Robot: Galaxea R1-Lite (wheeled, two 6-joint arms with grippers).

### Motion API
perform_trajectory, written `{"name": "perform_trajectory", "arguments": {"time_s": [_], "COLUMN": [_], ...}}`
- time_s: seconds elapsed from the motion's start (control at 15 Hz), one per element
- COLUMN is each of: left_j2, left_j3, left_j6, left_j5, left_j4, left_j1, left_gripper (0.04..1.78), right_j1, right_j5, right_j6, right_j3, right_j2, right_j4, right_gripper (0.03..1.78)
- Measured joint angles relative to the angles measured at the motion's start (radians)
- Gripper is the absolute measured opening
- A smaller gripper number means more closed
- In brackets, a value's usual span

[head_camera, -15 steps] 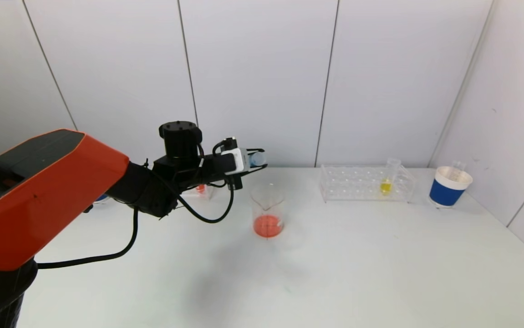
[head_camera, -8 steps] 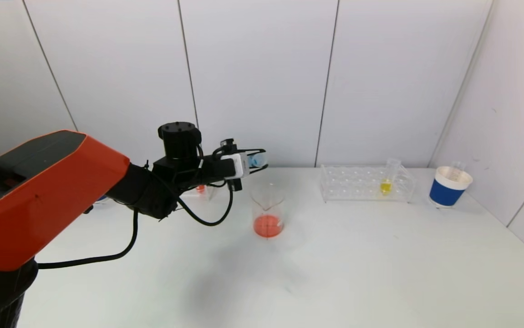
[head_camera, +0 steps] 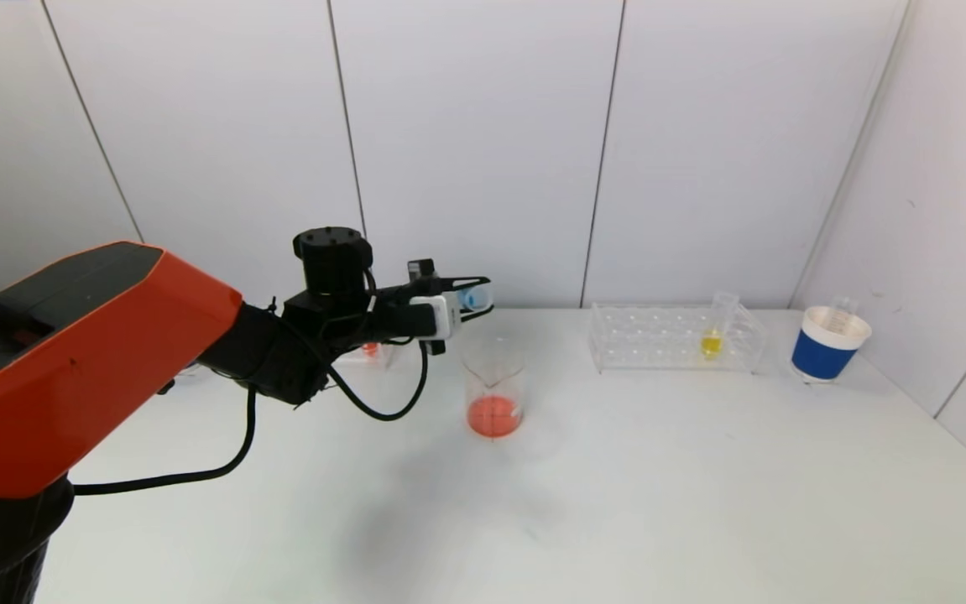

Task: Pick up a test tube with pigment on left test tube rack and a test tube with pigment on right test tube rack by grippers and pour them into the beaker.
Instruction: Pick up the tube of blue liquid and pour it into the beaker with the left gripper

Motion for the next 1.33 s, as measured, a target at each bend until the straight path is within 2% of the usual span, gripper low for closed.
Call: {"name": "perform_trajectory", "arguments": {"time_s": [0.6, 1.33], "left_j2": [0.018, 0.027], "left_j3": [-0.008, -0.008], "left_j6": [0.076, 0.256], "left_j5": [0.016, 0.054], "left_j4": [0.000, 0.002], "left_j1": [0.000, -0.014], "left_gripper": [0.47, 0.47], "right_j1": [0.000, 0.000], "right_j5": [0.000, 0.000], "right_j6": [0.000, 0.000], "right_j3": [0.000, 0.000], "right_j2": [0.000, 0.000], "right_j4": [0.000, 0.000], "right_gripper": [1.77, 1.77]}}
